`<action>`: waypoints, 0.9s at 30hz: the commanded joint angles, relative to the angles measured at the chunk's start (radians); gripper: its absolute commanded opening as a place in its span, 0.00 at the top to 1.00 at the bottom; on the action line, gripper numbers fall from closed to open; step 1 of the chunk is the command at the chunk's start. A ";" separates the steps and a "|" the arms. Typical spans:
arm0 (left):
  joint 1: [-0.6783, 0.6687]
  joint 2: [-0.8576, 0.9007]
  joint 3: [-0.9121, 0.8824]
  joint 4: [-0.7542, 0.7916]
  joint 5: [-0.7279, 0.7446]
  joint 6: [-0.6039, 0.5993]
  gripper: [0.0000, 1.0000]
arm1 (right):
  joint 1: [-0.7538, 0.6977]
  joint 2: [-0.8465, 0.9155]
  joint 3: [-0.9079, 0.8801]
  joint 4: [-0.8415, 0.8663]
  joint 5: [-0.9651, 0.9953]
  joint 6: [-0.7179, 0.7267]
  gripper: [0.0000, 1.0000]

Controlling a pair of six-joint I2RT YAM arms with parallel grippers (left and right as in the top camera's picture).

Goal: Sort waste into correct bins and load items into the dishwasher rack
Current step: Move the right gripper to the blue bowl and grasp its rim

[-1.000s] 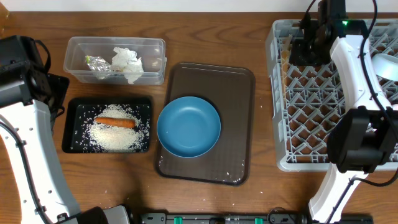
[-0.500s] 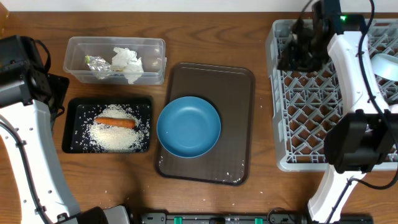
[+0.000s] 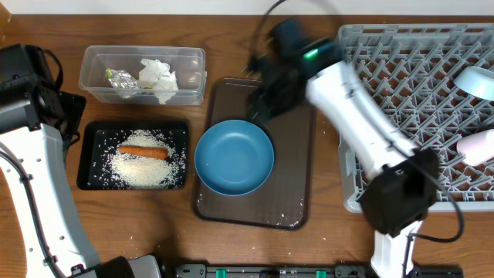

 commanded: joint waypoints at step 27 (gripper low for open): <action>0.005 0.000 -0.008 -0.003 -0.005 -0.013 0.02 | 0.472 0.150 -0.238 0.244 0.301 0.132 0.61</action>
